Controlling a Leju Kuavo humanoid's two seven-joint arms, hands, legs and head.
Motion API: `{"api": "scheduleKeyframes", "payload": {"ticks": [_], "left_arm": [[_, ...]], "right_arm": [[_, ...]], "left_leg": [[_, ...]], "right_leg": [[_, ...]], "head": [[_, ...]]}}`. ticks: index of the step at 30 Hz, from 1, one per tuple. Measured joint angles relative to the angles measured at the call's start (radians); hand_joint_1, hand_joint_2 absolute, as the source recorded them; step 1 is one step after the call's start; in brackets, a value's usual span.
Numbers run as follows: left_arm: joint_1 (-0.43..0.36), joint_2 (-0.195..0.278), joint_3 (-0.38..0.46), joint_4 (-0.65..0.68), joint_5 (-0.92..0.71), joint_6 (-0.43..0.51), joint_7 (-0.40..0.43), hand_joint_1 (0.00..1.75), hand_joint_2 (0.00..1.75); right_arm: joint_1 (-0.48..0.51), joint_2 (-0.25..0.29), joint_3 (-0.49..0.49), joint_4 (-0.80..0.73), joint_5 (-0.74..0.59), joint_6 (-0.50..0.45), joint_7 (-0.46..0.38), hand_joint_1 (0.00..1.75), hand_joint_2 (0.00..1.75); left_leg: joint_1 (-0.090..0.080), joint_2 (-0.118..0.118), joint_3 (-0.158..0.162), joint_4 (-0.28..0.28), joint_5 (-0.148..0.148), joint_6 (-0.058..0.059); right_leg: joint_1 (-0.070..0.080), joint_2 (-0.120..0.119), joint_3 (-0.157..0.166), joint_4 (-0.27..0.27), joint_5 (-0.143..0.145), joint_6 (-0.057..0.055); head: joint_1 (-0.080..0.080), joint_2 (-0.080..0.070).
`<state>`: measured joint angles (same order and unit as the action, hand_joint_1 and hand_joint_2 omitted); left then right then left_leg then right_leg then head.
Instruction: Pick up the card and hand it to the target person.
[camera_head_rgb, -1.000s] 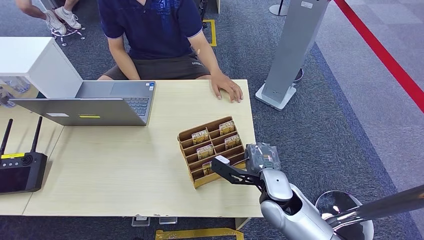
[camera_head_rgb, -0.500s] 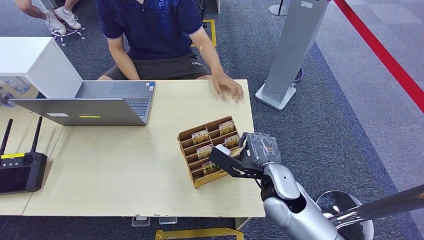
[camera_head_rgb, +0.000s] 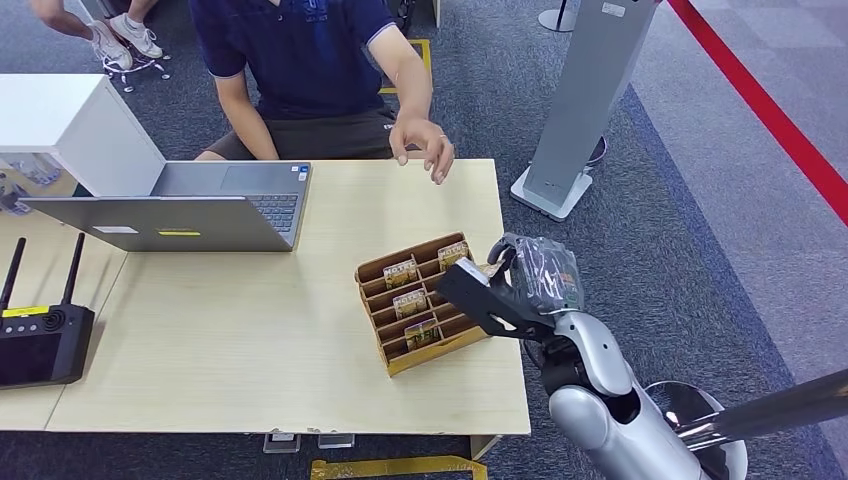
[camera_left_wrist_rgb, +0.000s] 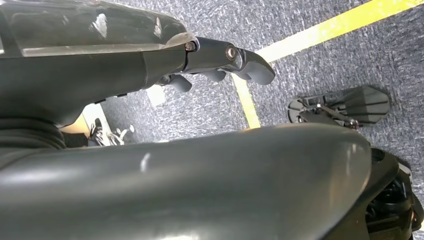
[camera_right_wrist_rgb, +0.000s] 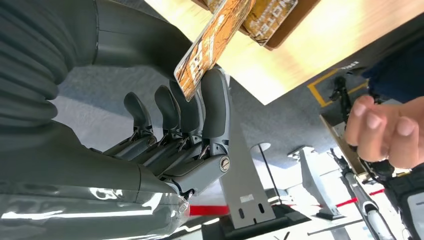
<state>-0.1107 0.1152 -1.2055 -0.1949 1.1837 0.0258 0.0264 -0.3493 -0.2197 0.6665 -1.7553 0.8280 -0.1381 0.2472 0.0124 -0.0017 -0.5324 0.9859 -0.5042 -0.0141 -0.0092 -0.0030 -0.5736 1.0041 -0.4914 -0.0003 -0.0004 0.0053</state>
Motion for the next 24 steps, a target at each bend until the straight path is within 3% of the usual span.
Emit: {"api": "scheduleKeyframes", "payload": {"ticks": [8,17,24], "left_arm": [[-0.004,0.000,0.000,0.000,-0.010,0.000,0.012,0.00,0.00],[-0.022,-0.002,0.000,0.000,-0.018,-0.004,0.037,0.00,0.00],[-0.022,-0.004,0.000,0.000,-0.007,-0.001,0.038,0.00,0.00]], "right_arm": [[-0.103,0.037,-0.006,0.116,-0.135,-0.059,-0.065,1.34,1.75],[-0.320,0.173,0.013,0.447,-0.179,-0.174,-0.125,1.34,1.75],[-0.443,0.290,0.028,0.714,-0.178,-0.198,-0.163,1.34,1.75]], "left_leg": [[0.000,0.000,-0.001,0.000,0.000,0.000],[0.000,0.000,-0.001,0.000,0.001,0.000],[0.000,0.000,-0.002,0.000,0.001,0.000]], "right_leg": [[0.000,0.000,0.000,0.000,0.000,0.000],[0.000,0.000,0.000,0.002,0.000,0.000],[0.000,-0.001,-0.001,0.002,0.000,0.000]], "head": [[0.000,0.000],[0.000,0.000],[0.000,0.000]]}}
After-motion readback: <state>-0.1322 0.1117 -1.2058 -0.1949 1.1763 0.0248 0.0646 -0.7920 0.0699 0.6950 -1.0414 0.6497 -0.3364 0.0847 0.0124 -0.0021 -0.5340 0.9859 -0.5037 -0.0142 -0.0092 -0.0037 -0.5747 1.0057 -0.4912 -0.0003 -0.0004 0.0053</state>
